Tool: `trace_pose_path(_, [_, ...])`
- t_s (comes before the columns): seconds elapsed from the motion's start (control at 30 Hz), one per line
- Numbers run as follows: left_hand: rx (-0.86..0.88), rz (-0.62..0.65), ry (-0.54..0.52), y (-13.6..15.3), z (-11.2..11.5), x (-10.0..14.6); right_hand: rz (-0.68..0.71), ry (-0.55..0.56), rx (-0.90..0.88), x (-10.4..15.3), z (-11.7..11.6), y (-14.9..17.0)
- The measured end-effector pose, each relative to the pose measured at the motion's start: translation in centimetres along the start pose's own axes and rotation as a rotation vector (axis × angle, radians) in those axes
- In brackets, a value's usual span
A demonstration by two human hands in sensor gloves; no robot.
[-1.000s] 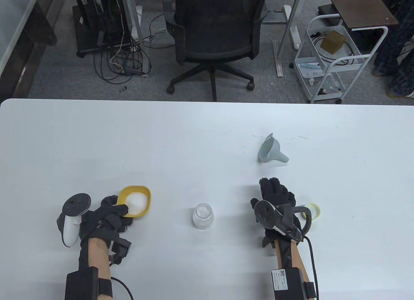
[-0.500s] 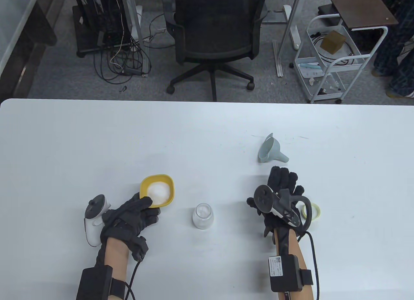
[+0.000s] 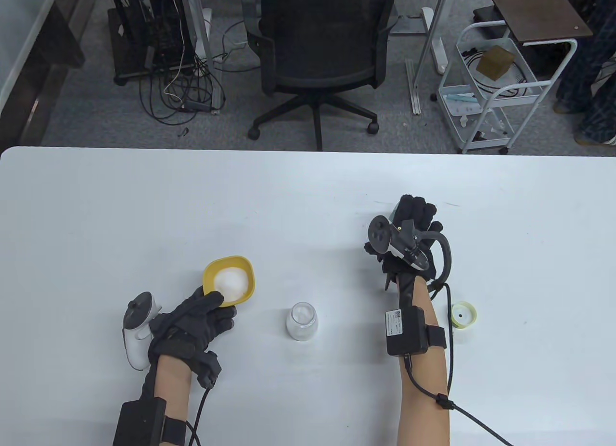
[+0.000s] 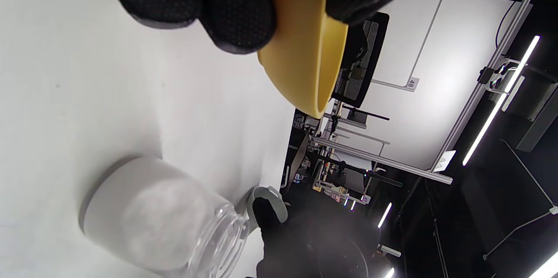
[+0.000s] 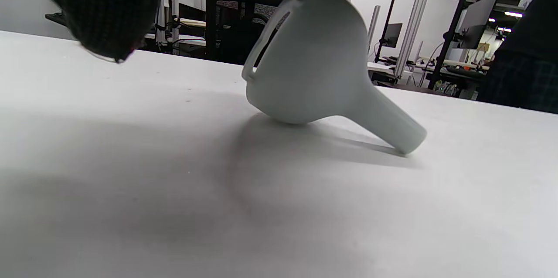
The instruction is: Unscrew the press dispenser and pour salt into it
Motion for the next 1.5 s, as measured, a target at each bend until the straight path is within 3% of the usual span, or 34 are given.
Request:
trace_pose_path(0.17, [0.0, 0.0, -0.018, 0.0, -0.3, 0.1, -0.039, -0.059, 0.053, -1.1, -1.7, 0.6])
trace_pose_path(0.3, [-0.004, -0.001, -0.028, 0.0, -0.4, 0.1, -0.055, 0.008, 0.112, -1.1, -2.1, 0.7])
trace_pose_path(0.63, [0.002, 0.003, -0.04, 0.1, -0.6, 0.2, -0.103, 0.04, 0.155, -1.4, -2.2, 0.8])
trace_pose_path(0.73, [-0.007, -0.006, -0.04, 0.1, -0.4, 0.1, -0.085, 0.098, 0.082, -0.7, -1.7, 0.9])
trace_pose_path(0.97, [-0.018, -0.008, -0.039, 0.2, 0.6, 0.1, 0.036, 0.266, -0.221, 3.1, 1.4, -0.5])
trace_pose_path(1.2, [0.047, -0.016, -0.028, 0.7, 1.3, -0.1, 0.218, 0.393, -0.489, 9.7, 4.1, -3.8])
trace_pose_path(1.5, [0.063, -0.004, 0.032, 0.9, 2.3, -0.5, 0.28, 0.528, -0.728, 15.0, 4.5, -6.6])
Point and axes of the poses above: the tracker on the back of each hand, its own y axis roughly to the little-finger side, its own x axis roughly from the fingertips to the wrist, z = x × y, the point moved 2 cm from there along -x, roughly from the wrist to the fingertips, and after that the axes turned 14 degrees about z, right-handed, at the moved point
